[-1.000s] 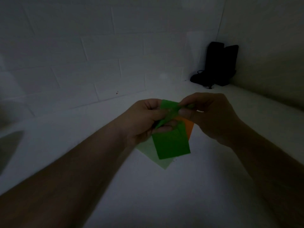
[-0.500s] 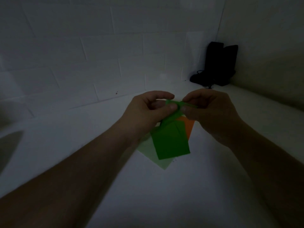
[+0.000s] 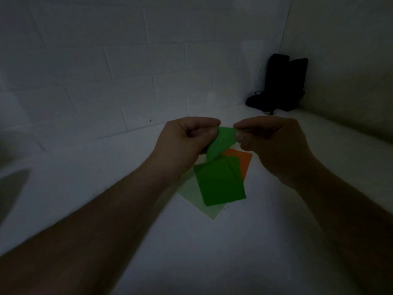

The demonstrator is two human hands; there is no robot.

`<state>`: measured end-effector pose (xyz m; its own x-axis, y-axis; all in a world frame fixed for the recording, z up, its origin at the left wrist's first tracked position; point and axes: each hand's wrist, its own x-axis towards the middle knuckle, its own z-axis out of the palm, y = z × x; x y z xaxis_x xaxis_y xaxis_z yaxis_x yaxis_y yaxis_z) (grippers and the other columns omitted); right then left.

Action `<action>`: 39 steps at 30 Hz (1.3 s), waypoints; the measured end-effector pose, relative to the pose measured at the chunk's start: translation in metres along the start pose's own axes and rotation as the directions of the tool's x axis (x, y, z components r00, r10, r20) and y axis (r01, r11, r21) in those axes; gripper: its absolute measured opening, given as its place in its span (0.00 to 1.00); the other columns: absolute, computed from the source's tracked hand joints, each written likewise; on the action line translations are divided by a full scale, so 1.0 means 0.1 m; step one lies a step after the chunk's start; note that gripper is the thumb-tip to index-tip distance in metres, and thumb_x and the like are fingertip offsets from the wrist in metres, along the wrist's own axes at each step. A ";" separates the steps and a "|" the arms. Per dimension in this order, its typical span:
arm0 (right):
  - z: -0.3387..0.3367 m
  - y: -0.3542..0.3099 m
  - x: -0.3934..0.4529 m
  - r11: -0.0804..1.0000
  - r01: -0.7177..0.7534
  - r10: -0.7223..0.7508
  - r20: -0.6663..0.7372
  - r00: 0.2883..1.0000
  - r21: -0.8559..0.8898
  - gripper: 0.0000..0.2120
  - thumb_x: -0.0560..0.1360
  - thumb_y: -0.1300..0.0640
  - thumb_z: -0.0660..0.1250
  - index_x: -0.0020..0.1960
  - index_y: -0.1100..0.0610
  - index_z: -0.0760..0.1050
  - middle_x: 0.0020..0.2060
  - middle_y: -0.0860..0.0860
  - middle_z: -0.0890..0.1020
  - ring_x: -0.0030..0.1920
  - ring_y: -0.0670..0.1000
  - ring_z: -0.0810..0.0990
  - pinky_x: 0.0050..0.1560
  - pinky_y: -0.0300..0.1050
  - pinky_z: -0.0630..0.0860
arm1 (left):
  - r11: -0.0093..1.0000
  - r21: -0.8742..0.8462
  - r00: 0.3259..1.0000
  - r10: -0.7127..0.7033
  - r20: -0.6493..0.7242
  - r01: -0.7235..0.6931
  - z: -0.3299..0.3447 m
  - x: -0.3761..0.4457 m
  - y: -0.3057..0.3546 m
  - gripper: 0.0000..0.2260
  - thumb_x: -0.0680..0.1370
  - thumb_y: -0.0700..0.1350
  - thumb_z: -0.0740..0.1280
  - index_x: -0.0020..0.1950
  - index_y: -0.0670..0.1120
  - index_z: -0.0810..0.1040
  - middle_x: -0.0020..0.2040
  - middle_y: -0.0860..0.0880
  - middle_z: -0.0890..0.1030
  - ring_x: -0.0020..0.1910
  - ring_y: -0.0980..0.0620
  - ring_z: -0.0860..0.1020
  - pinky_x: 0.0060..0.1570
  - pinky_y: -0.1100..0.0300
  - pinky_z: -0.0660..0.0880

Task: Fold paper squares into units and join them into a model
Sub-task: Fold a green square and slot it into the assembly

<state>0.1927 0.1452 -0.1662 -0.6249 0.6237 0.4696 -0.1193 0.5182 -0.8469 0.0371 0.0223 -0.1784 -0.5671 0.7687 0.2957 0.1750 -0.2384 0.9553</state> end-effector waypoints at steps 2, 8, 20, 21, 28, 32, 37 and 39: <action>0.00 0.00 0.00 1.000 0.005 -0.006 -0.023 1.000 -0.021 0.12 0.73 0.65 0.75 0.45 0.47 0.83 0.37 0.44 0.87 0.38 0.47 0.85 0.41 0.38 0.82 | 0.999 -0.031 1.000 -0.016 0.006 0.017 0.02 -0.01 0.02 0.07 0.80 0.35 0.70 0.52 0.46 0.85 0.46 0.42 0.87 0.47 0.47 0.86 0.50 0.54 0.84; 0.00 -0.01 0.00 0.999 -0.024 0.023 -0.021 1.000 -0.049 0.10 0.73 0.65 0.75 0.43 0.50 0.83 0.35 0.46 0.86 0.37 0.46 0.85 0.41 0.39 0.82 | 1.000 0.017 1.000 0.018 0.018 -0.018 0.01 -0.02 0.03 0.09 0.79 0.34 0.70 0.51 0.46 0.85 0.44 0.44 0.87 0.45 0.49 0.86 0.49 0.57 0.83; -0.03 0.04 0.01 0.987 -0.132 0.140 0.092 0.986 -0.089 0.06 0.72 0.65 0.76 0.41 0.55 0.83 0.34 0.57 0.84 0.35 0.54 0.83 0.41 0.49 0.83 | 0.879 0.427 0.977 0.203 0.069 -0.213 -0.05 -0.04 0.01 0.11 0.81 0.42 0.71 0.51 0.59 0.85 0.48 0.61 0.86 0.50 0.63 0.83 0.57 0.59 0.81; -0.02 0.04 0.01 0.986 -0.144 0.153 0.109 0.982 -0.087 0.06 0.72 0.66 0.76 0.41 0.57 0.83 0.34 0.56 0.84 0.36 0.54 0.83 0.42 0.50 0.82 | 0.875 0.437 0.978 0.198 0.070 -0.208 -0.05 -0.05 0.02 0.11 0.81 0.43 0.70 0.51 0.60 0.85 0.48 0.61 0.86 0.49 0.64 0.83 0.56 0.60 0.81; 0.02 0.00 -0.02 0.969 -0.231 0.242 0.137 0.961 -0.088 0.08 0.71 0.65 0.77 0.43 0.52 0.83 0.33 0.54 0.85 0.36 0.53 0.84 0.44 0.53 0.83 | 0.882 0.425 0.979 0.176 0.101 -0.202 -0.03 -0.07 0.03 0.11 0.81 0.40 0.70 0.50 0.56 0.86 0.47 0.58 0.86 0.48 0.60 0.84 0.54 0.54 0.82; 0.04 -0.03 -0.02 0.957 -0.239 0.258 0.100 0.961 -0.166 0.11 0.72 0.64 0.77 0.37 0.50 0.82 0.31 0.50 0.85 0.34 0.49 0.84 0.44 0.51 0.85 | 0.914 0.364 0.983 0.158 0.090 -0.180 -0.01 -0.09 0.01 0.09 0.81 0.41 0.70 0.54 0.55 0.86 0.47 0.55 0.87 0.48 0.53 0.85 0.54 0.47 0.83; 0.01 -0.05 -0.01 0.954 -0.279 0.290 0.103 0.952 -0.107 0.07 0.73 0.67 0.74 0.40 0.58 0.82 0.28 0.50 0.83 0.32 0.48 0.81 0.40 0.46 0.80 | 0.971 0.214 0.992 0.095 0.083 -0.111 0.01 -0.10 0.06 0.19 0.76 0.38 0.76 0.63 0.54 0.81 0.45 0.47 0.86 0.47 0.44 0.86 0.52 0.42 0.83; 0.00 -0.05 0.01 0.947 -0.321 0.321 0.082 0.943 -0.015 0.07 0.74 0.68 0.72 0.40 0.59 0.81 0.28 0.50 0.82 0.32 0.49 0.80 0.39 0.47 0.80 | 0.989 0.137 0.998 0.056 0.039 -0.061 0.00 -0.06 0.08 0.21 0.75 0.37 0.77 0.65 0.53 0.80 0.46 0.44 0.87 0.47 0.39 0.85 0.52 0.40 0.83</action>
<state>0.1925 0.1429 -0.1618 -0.6915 0.7066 0.1502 0.0995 0.2990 -0.9490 0.0419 0.0154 -0.1730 -0.5249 0.7766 0.3484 0.3176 -0.2011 0.9267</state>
